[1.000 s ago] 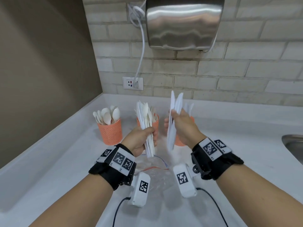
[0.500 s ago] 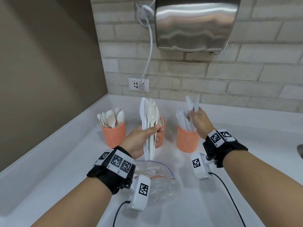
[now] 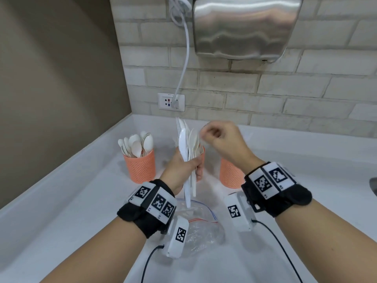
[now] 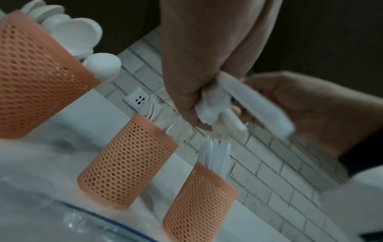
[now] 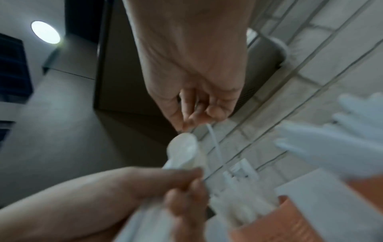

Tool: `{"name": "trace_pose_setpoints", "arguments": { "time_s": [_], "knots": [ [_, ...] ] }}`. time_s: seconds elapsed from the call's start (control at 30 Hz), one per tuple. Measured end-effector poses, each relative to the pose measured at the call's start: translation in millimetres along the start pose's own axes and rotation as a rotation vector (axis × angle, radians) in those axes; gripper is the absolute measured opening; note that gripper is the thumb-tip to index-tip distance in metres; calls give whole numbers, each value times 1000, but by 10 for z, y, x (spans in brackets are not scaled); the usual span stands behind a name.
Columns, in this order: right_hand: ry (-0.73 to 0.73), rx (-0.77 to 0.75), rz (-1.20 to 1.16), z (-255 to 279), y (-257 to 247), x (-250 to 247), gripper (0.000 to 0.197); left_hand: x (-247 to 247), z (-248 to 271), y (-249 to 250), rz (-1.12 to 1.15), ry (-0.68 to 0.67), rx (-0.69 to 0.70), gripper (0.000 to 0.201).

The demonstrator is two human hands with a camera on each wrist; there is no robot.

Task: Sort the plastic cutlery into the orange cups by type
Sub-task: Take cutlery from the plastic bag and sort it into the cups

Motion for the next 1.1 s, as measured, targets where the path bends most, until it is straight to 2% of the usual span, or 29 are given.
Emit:
{"name": "trace_pose_setpoints", "arguments": {
  "time_s": [0.07, 0.1, 0.17, 0.23, 0.37, 0.5, 0.6, 0.7, 0.8, 0.87, 0.97, 1.1],
  "knots": [
    [-201, -28, 65, 177, -152, 288, 7, -10, 0, 39, -82, 42, 67, 13],
    [-234, -10, 117, 236, -166, 371, 9, -22, 1, 45, -108, 54, 77, 19],
    [-209, 36, 200, 280, -149, 433, 23, -56, 13, 50, -136, 68, 79, 25],
    [-180, 60, 234, 290, -154, 450, 29, -78, 48, 74, -167, 71, 100, 26],
    [-188, 105, 241, 338, -167, 503, 27, -51, 156, 157, -209, 63, 191, 31],
    [-123, 177, 237, 327, -112, 501, 26, -37, 222, 200, -153, 33, 218, 37],
    [-131, 206, 261, 325, -44, 525, 15, -60, 215, 186, -142, 31, 210, 31],
    [-192, 234, 301, 338, 23, 565, 29, -69, 192, 119, -91, 26, 156, 43],
    [-213, 342, 169, 352, 134, 580, 22, -75, 157, 51, 132, 28, 54, 54],
    [-251, 439, -5, 391, 171, 614, 20, -128, 120, 9, 250, 75, -3, 38],
    [-293, 514, -167, 418, 160, 641, 24, -247, 29, -43, 180, 140, 4, 29],
    [-202, 543, -269, 374, 157, 558, 16, -259, -14, 9, 108, 113, 21, 26]
  ]
}}
Point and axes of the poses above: each hand's wrist, its own z-axis away from the middle knuckle, its own x-axis out of the palm, y = z × x, the point moved 8 cm from there along -z, towards the middle knuckle, and after that the axes turned 11 degrees about y, right-handed, at the moved point
